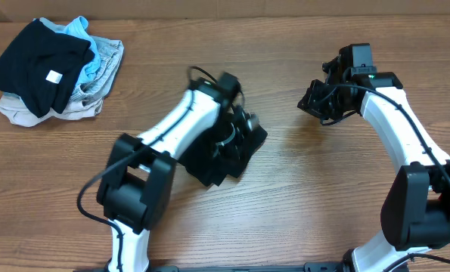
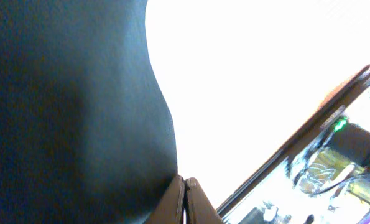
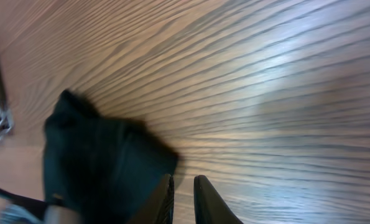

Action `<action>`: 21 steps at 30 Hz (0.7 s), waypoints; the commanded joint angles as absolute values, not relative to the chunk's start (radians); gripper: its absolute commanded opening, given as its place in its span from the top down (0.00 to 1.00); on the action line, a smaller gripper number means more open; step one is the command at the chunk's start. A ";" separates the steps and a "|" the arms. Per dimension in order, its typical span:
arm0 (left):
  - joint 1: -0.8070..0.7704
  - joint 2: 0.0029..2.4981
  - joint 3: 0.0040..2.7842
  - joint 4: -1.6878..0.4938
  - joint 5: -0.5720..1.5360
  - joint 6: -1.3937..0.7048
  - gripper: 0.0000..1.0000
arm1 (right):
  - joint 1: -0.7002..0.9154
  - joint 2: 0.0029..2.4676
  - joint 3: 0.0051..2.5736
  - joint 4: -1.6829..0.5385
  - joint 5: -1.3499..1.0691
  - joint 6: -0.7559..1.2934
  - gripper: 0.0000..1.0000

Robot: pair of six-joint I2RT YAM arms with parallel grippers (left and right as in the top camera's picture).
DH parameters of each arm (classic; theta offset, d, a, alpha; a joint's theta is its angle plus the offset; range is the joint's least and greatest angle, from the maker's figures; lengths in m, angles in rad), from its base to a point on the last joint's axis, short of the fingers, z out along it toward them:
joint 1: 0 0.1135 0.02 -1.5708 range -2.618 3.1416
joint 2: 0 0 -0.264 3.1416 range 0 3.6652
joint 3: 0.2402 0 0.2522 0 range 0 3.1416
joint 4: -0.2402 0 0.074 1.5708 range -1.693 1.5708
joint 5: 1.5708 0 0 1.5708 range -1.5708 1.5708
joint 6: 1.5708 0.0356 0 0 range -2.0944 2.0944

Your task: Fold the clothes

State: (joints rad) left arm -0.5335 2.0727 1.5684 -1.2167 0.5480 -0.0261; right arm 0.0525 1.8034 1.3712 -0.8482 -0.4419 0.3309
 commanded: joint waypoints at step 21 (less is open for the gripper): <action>-0.124 2.057 1.506 -1.357 0.461 0.064 0.96 | 0.461 1.941 1.312 -0.775 -0.540 0.644 0.84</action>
